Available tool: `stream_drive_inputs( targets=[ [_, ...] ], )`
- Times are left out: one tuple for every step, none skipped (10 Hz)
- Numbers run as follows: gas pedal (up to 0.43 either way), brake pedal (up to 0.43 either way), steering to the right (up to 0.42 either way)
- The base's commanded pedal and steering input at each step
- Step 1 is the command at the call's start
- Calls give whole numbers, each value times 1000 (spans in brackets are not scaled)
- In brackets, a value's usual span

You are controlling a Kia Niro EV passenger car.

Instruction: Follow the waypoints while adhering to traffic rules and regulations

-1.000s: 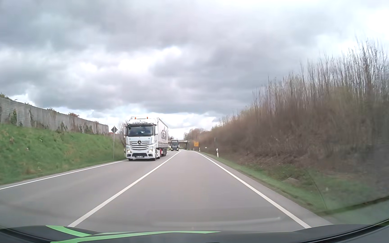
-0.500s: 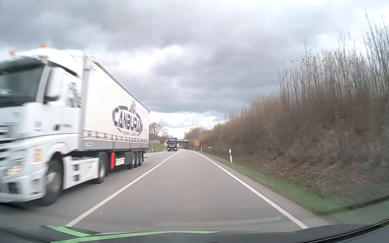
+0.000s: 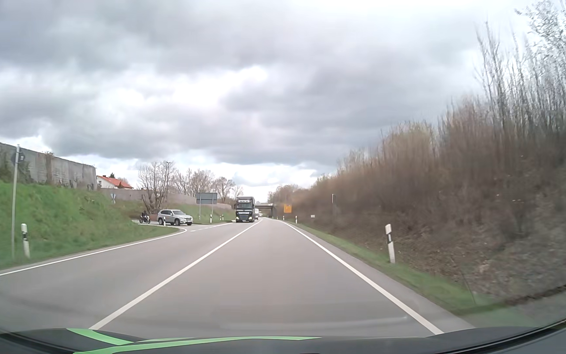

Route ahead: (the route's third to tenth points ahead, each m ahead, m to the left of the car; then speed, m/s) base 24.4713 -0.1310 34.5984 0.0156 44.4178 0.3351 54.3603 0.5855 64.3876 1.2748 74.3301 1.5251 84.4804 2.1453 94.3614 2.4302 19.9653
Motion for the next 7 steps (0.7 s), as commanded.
stream_drive_inputs(
  targets=[
    [138, 0, -1],
    [138, 0, -1],
    [138, 0, -1],
    [138, 0, -1],
    [138, 0, -1],
    [138, 0, -1],
    [130, 0, -1]
  ],
)
